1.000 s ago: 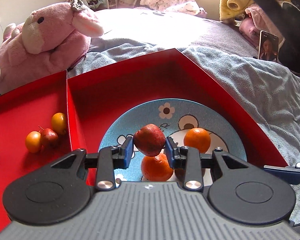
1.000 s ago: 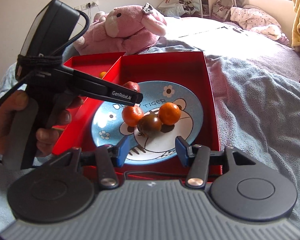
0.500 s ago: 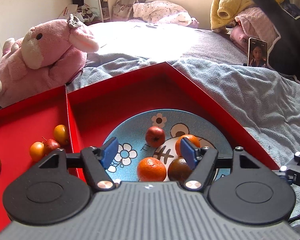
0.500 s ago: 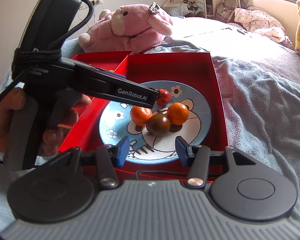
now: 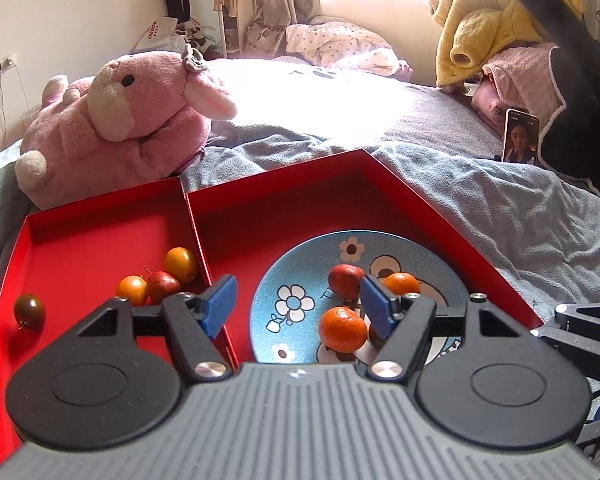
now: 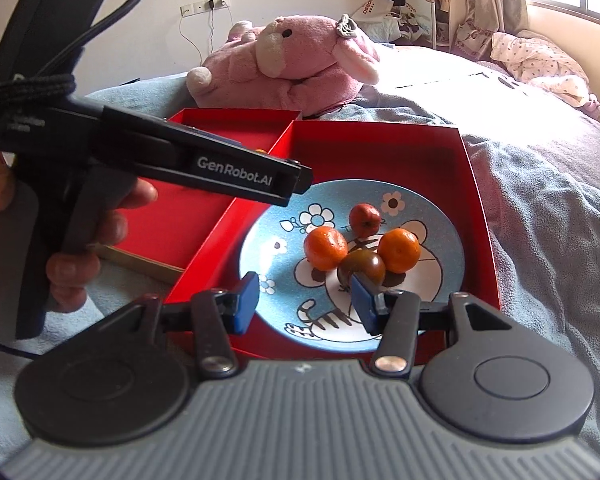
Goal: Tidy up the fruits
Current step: 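Grasp another orange with the right tool while the left tool approaches a dark tomato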
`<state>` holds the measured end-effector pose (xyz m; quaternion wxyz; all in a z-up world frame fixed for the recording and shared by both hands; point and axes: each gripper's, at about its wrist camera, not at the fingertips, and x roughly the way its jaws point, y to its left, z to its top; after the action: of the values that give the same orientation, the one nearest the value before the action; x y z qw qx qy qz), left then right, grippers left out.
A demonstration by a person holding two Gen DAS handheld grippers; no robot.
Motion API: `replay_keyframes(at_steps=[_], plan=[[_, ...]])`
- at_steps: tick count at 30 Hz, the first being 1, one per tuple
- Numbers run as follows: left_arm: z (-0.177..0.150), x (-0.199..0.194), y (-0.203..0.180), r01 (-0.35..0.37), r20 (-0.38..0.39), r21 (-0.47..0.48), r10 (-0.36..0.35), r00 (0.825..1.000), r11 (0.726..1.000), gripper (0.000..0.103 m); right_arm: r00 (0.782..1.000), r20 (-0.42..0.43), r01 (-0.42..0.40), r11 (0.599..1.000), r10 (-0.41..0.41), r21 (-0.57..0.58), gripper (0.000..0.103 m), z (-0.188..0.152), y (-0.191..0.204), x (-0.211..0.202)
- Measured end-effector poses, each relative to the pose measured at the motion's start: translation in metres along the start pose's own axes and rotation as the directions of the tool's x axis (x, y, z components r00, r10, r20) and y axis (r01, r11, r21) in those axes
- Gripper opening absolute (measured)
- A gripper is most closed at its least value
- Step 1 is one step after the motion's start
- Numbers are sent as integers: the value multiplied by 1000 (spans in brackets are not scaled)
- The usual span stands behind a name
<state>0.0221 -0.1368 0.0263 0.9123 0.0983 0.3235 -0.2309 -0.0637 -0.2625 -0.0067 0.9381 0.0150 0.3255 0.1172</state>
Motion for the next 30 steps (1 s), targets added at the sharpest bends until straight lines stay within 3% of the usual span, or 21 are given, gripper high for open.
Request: replay_keyframes(at_steps=[11,21,26,30], plan=[[-14,-27,85,-113,9,-136,115,993,984,73,998,15,-59,996,60,-62,53,22,37,21],[-28,-28,175,-251,-38,-305,252,967,919,73,993,32,-109,984,114,-141,53,70,75,65],[-35,-23,202,-271,-74,-377,263,962,886,73,989,20,-139,971,146,-196,52,97,93,100],[-33,-11,206,-279,-91,-353,264,960,893,73,988,-18,-151,954,151,-258,52,108,107,131]])
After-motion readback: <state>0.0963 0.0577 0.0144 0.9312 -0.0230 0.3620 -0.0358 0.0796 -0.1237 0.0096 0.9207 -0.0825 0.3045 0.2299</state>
